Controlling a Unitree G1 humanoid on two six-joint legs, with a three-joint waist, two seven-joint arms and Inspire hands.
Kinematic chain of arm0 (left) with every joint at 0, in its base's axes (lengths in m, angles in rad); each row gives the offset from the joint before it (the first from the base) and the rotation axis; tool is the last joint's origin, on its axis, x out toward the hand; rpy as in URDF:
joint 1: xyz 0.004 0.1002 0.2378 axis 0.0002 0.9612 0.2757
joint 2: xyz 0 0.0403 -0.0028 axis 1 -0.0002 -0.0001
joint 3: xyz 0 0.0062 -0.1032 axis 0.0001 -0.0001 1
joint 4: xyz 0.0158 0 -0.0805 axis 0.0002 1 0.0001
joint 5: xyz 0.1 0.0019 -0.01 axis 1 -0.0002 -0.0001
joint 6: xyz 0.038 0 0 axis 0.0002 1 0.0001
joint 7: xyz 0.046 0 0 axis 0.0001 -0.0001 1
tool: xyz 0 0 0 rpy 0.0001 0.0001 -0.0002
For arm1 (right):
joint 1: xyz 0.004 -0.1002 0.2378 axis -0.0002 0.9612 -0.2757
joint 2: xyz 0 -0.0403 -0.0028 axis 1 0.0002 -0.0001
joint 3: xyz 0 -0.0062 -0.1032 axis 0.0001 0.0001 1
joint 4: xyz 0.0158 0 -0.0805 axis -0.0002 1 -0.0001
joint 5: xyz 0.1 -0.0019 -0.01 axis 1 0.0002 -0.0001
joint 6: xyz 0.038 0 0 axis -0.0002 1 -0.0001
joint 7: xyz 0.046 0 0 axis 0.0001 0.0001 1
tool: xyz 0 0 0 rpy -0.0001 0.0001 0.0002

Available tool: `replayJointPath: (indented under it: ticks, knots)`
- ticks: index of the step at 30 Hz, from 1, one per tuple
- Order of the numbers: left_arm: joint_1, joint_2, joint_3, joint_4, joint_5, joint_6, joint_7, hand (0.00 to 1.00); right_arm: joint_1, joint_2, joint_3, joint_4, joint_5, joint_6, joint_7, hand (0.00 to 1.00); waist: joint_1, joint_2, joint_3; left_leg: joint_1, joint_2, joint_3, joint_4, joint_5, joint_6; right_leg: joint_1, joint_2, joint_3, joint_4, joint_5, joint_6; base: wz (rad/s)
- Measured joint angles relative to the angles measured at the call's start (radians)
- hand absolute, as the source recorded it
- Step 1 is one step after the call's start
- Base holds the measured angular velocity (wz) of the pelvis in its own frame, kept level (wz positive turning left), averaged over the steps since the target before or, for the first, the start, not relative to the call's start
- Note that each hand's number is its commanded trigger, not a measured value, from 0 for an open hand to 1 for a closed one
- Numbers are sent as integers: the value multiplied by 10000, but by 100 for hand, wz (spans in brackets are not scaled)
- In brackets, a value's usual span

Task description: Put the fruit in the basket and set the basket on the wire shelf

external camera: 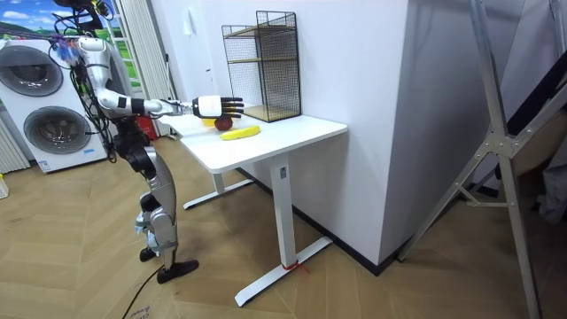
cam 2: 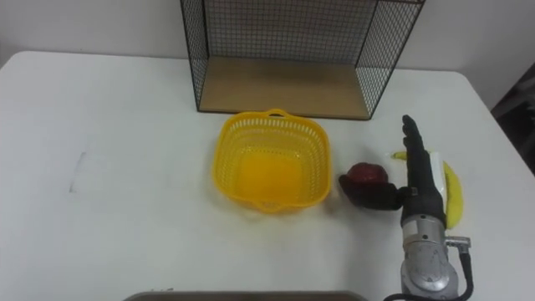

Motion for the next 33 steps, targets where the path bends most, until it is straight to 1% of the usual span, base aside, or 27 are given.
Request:
replayJointPath:
  ticks: [4, 6, 8, 11, 14, 15, 16, 18, 19, 20, 21, 22, 25, 28, 31, 33]
  knots:
    - [5, 0, -25, -13, -1, 0, 43, 0, 0, 34, 1, 230, -23, 1, 249, 0, -16, -25, 5, 0, -1, -5, -8, 0, 0, -1, -1, 3, 0, 0, 0, 0]
    - [-91, 0, -87, -20, 2, -1, 43, 0, -1, 34, 2, 303, -295, 60, 386, 0, -16, -46, 17, -8, -2, -9, -12, 0, 0, -6, -1, 0, 1, 0, 0, 0]
    - [-137, 10, -81, -19, 14, -2, 36, 0, -2, 32, 6, 303, -916, 74, 482, 0, 16, -74, 38, -22, -1, -26, -8, 0, 0, -6, -1, -22, 4, 0, 0, 0]
    - [-216, 14, -76, -19, 235, -4, 30, 0, -1, 33, 9, 305, -1843, 74, 732, 0, 27, -109, 34, -14, -3, -48, -2, 0, -1, 19, -5, -48, 3, 0, 0, 1]
    - [-252, 31, -69, 39, 388, -18, 28, 0, -14, 28, 102, 555, -2359, 73, 797, 0, 45, -143, 35, 11, -8, -119, 10, -1, -1, 93, -12, -115, -26, 0, 0, 7]
    - [-272, 39, -68, 77, 387, -21, 34, 0, -25, 28, 154, 692, -2403, 74, 797, 0, 50, -147, 30, 14, -5, -122, 9, -1, -1, 96, -11, -123, -26, 0, 0, 5]
    - [-289, 49, -61, 95, 387, -17, 42, 0, -24, 26, 281, 912, -2554, 104, 813, 0, 67, -204, 29, 10, -1, -129, 2, 0, -1, 97, -11, -140, -26, 0, 0, 0]
    - [-271, 50, -49, 103, 387, -14, 46, 0, -21, 18, 341, 971, -2670, 104, 899, 0, 74, -213, 36, 12, 0, -125, 2, 0, -2, 96, -11, -139, -27, 0, 0, 0]
    - [-255, 51, -14, 104, 384, -6, 45, 0, -22, 16, 363, 1059, -2695, 104, 974, 5, 68, -236, 33, 12, 2, -126, 2, 0, -2, 96, -11, -139, -27, 0, 0, 0]
    - [-254, 51, 26, 103, 385, -3, 45, 0, -22, 15, 363, 1116, -2691, 111, 1076, 5, 80, -262, 34, 12, 4, -127, 3, 0, -2, 96, -11, -138, -26, 3, -5, 0]
    - [-249, 50, 34, 100, 395, 1, 44, 0, -25, 14, 363, 1131, -2699, 111, 1118, 97, 87, -269, 33, 14, 4, -125, 6, 0, -2, 96, -11, -136, -25, 6, -9, 0]
    - [-229, 49, 33, 93, 395, 3, 35, 0, -29, 13, 357, 1205, -2695, 103, 1156, 100, 103, -266, 34, 15, 4, -123, 24, 0, -2, 106, -11, -136, -24, 11, -16, 0]
    - [-219, 50, 57, 92, 397, 5, 25, 0, -118, 12, 345, 1534, -2670, -9, 1170, 100, 105, -260, 33, 23, 5, -125, 52, 1, -4, 124, -12, -141, -22, 21, -28, 0]
    - [-234, 42, 73, 92, 400, 5, 25, 0, -290, 12, 317, 1937, -2666, -204, 1115, 100, 114, -241, 29, 27, 10, -129, 61, 8, -16, 126, -9, -149, -9, 36, -45, 0]
    - [-239, 36, 73, 92, 401, 5, 29, 0, -668, -81, 183, 2432, -2790, -274, 1049, 100, 181, -219, 18, 32, 20, -132, 65, 21, -38, 132, 0, -154, -10, 55, -59, 0]
    - [-241, 37, 73, 92, 400, 6, 33, 0, -838, -229, 171, 2666, -2933, -278, 1002, 100, 253, -208, 15, 31, 28, -153, 66, 27, -48, 141, 8, -173, -11, 57, -63, 3]
